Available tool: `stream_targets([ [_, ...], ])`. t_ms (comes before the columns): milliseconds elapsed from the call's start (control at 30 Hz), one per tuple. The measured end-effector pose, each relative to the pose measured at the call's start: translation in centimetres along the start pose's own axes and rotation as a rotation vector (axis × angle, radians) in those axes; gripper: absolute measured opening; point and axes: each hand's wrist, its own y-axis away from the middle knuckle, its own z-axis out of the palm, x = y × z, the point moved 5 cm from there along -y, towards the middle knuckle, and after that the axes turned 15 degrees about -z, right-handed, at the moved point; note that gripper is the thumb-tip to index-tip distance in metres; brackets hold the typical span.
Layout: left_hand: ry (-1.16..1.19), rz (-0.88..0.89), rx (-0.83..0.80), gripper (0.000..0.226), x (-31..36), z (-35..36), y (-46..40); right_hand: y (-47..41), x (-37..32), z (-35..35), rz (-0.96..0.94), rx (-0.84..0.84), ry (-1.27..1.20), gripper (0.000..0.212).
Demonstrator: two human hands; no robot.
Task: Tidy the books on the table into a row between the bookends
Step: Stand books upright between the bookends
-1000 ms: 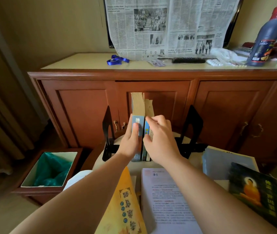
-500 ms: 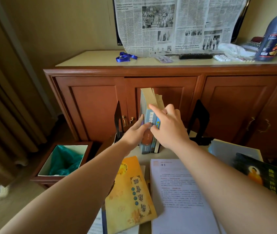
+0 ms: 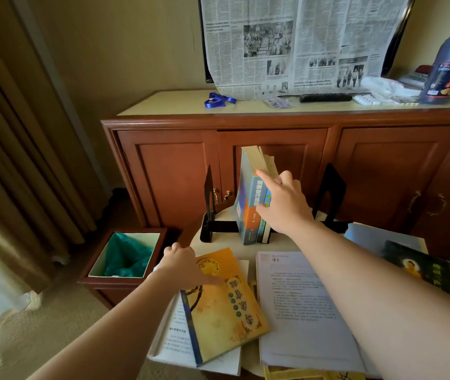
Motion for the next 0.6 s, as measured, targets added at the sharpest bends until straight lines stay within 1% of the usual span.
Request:
stream_targets([
  [67,-0.036,-0.019,-0.024,0.112,-0.2,-0.4,-0.2,0.0,0.0,0.0,0.001,-0.01,0.01,0.084],
  [133,-0.005,-0.024,-0.075,0.105,-0.1,-1.0,0.0,0.1,0.0,-0.1,0.002,-0.02,0.013,0.085],
  [200,0.133,-0.03,-0.142,0.098,0.1,-1.9,0.3,0.1,0.0,0.0,0.002,-0.022,0.015,0.085],
  [233,0.216,-0.029,-0.154,0.091,0.2,-2.8,0.3,0.1,0.0,0.0,0.003,-0.021,0.014,0.085],
  [267,0.305,-0.027,-0.158,0.08,0.2,-3.9,0.3,0.1,0.0,-0.1,0.003,-0.022,0.013,0.084],
  [333,0.526,-0.02,-0.16,0.048,0.2,-6.5,0.6,0.1,0.0,-0.1,-0.001,-0.028,0.007,0.083],
  [367,0.627,-0.014,-0.139,0.034,0.2,-8.0,0.9,0.2,0.1,-0.1,-0.003,-0.029,0.0,0.082],
  [433,0.784,-0.001,-0.032,0.019,0.1,-10.9,1.8,0.2,0.1,0.0,-0.007,-0.023,-0.016,0.083],
  [533,0.93,0.028,0.084,0.013,1.0,-13.4,2.8,0.3,0.1,0.1,-0.016,-0.011,-0.034,0.084],
  [600,0.931,0.057,0.179,0.013,2.0,-14.4,3.0,0.3,0.1,0.2,-0.017,-0.007,-0.039,0.085],
])
